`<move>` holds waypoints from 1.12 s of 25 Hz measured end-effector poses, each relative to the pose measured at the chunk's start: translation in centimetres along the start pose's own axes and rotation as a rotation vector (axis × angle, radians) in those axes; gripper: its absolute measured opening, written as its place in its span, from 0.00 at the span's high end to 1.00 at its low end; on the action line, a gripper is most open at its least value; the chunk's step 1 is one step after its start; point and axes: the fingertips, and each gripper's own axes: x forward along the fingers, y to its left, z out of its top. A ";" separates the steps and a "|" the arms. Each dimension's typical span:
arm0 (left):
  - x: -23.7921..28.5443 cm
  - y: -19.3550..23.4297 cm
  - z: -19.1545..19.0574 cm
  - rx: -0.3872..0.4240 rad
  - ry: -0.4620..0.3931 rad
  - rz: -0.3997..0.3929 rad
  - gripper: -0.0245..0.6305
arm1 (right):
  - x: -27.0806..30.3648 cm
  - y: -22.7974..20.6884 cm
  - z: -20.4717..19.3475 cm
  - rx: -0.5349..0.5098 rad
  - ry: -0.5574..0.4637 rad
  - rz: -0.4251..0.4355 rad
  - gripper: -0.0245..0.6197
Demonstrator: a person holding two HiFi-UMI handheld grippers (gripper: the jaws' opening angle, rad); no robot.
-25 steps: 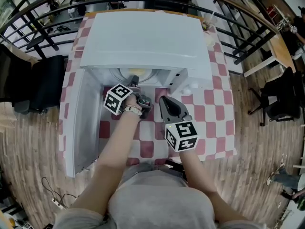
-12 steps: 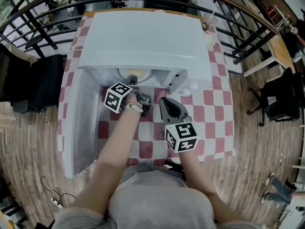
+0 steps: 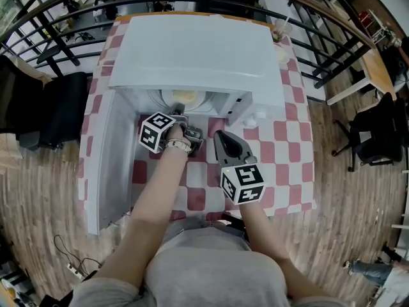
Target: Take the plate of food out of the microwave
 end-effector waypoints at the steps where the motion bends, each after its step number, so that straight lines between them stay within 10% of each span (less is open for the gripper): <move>1: -0.1 0.0 0.0 0.002 -0.001 -0.004 0.65 | 0.0 0.1 0.0 0.000 -0.001 0.001 0.92; 28: -2.2 -1.9 0.0 -0.012 -0.023 -0.130 0.93 | -1.7 0.8 0.5 -0.007 -0.027 -0.003 0.92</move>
